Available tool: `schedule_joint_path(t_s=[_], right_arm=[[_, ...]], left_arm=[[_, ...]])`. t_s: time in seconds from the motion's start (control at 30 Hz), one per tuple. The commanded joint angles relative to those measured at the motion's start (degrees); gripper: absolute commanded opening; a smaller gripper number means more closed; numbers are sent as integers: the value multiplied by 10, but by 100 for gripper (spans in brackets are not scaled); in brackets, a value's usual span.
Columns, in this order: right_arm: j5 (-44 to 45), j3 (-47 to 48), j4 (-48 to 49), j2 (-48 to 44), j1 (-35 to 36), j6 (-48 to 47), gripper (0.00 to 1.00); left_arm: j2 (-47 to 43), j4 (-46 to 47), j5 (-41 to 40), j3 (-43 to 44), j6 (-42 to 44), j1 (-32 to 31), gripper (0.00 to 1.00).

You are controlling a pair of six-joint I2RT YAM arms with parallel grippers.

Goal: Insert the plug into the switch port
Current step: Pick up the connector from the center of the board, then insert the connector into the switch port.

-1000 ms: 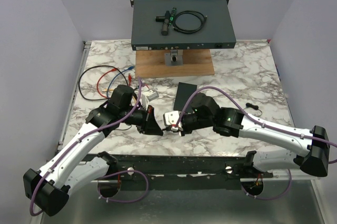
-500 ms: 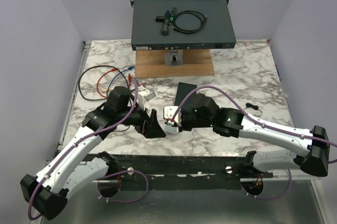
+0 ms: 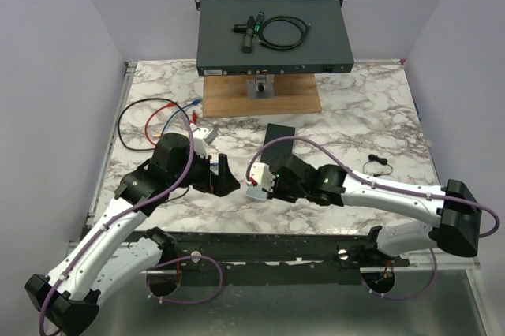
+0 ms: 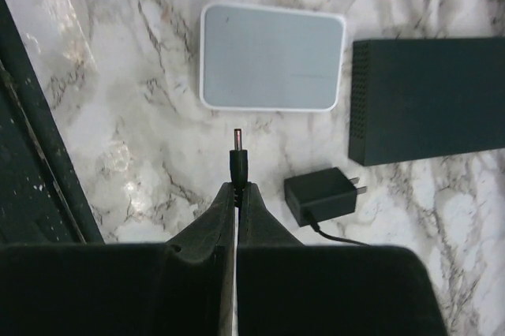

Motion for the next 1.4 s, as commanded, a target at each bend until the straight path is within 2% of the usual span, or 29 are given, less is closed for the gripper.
schedule_joint_path(t_s=[0.0,0.4,0.93,1.37], right_arm=[[19,-18,-66,35,4,16,1],[-9,-24,-34,138,4,21,1],[1,1,62,207,4,11,1],[1,61,185,287,-1,-18,1]], left_arm=[[-21,8,-55,-7,-16,4,99],[-40,1,-61,-20,-7,15,98],[-80,-16,-76,-25,4,42,98],[-120,-31,-123,-24,-21,51,98]])
